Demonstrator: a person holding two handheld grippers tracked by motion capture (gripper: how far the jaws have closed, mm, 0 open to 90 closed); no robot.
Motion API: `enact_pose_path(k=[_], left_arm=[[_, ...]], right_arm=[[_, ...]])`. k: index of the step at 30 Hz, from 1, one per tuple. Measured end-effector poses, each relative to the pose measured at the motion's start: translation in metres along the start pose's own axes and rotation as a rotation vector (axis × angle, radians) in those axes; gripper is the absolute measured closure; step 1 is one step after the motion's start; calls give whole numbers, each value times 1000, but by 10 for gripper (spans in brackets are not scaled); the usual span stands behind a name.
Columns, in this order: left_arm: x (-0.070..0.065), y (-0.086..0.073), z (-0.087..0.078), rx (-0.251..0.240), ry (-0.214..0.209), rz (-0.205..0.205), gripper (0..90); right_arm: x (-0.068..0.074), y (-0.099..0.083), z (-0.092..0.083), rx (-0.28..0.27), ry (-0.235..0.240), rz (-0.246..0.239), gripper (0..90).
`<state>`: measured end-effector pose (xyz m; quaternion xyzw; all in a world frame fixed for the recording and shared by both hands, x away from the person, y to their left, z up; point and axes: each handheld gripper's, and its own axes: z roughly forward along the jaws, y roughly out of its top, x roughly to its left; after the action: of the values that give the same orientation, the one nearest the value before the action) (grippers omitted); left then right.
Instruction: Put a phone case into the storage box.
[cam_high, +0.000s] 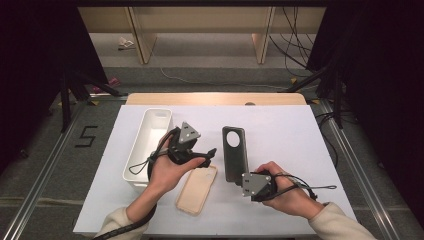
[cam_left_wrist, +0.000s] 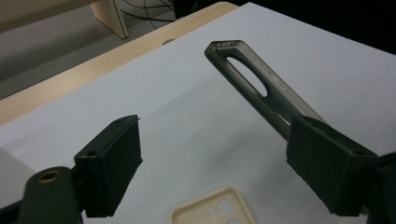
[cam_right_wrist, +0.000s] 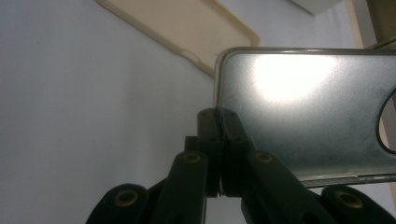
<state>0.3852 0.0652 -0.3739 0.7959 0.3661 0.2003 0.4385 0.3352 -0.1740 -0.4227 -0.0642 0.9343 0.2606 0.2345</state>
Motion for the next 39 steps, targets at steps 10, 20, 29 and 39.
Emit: enact_pose_path(k=[10, 20, 29, 39], left_arm=[[-2, 27, 32, 81, -15, -79, 326], [-5, 40, 47, 129, -43, -161, 448], [1, 43, 47, 133, -46, -205, 569], [2, 46, 48, 135, -54, -244, 639]], right_arm=[[0, 3, -2, -8, -32, -22, 894], [1, 4, -2, -1, -41, -37, 894], [1, 5, -1, 13, -50, -55, 894], [2, 7, 0, 20, -55, -68, 894]])
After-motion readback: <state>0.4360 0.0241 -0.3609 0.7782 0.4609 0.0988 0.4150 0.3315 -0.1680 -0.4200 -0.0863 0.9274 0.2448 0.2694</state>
